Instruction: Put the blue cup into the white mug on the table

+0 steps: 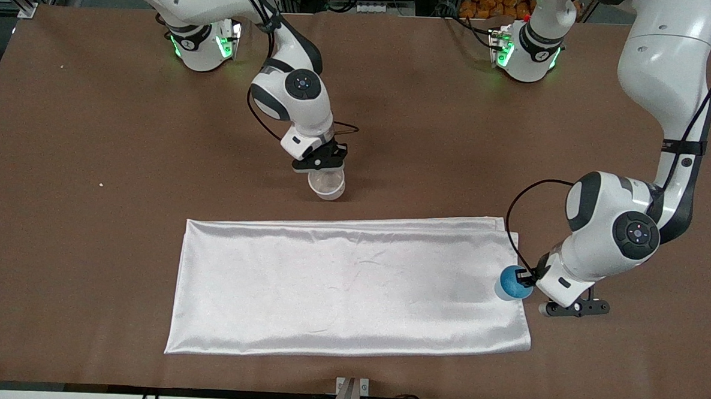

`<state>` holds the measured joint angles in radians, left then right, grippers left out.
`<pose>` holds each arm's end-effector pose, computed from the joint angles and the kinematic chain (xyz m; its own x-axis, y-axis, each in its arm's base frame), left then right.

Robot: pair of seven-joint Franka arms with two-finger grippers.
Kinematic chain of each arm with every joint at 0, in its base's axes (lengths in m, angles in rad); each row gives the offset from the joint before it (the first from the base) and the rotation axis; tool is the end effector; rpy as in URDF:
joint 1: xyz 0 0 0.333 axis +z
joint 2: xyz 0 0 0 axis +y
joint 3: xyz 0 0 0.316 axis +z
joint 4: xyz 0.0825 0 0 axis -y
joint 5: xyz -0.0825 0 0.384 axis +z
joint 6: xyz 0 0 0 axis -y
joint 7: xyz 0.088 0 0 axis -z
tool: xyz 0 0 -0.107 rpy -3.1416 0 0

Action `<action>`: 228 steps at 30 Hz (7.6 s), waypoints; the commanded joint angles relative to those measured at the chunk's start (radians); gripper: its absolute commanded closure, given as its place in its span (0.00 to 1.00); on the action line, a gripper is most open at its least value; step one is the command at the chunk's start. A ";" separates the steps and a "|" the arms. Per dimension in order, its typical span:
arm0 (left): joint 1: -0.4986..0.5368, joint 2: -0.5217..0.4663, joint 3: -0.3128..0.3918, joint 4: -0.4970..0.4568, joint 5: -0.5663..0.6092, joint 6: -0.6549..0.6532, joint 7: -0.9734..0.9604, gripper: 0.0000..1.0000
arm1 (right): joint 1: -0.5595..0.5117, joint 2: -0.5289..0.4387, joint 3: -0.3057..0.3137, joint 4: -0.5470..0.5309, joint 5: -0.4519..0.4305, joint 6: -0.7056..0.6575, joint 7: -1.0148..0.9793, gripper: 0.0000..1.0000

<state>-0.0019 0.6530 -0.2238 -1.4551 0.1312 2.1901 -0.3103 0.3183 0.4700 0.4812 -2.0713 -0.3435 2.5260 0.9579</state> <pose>0.7151 -0.1280 0.3174 0.9939 0.0669 0.0878 0.0626 -0.9967 0.0508 0.4148 0.4248 0.2292 0.9971 0.0672 0.0357 0.0689 -0.9964 -0.0487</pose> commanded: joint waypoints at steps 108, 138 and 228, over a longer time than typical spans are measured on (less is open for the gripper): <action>-0.650 -0.050 -0.034 0.036 0.034 -0.090 -0.418 1.00 | -0.349 -0.297 -0.317 0.258 0.330 -0.506 -0.742 0.00; -0.690 0.073 -0.031 0.062 0.036 0.049 -0.409 0.36 | -0.366 -0.513 -0.322 0.410 0.353 -0.898 -0.944 0.00; 0.094 -0.427 -0.025 -0.024 -0.032 -0.412 -0.032 0.00 | -0.355 -0.476 -0.377 0.448 0.382 -0.859 -1.036 0.00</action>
<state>0.0634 0.2633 -0.2377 -1.4446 0.1240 1.7846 -0.4460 -0.0354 -0.0166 0.1008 -1.6488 0.0196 1.6811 -0.0735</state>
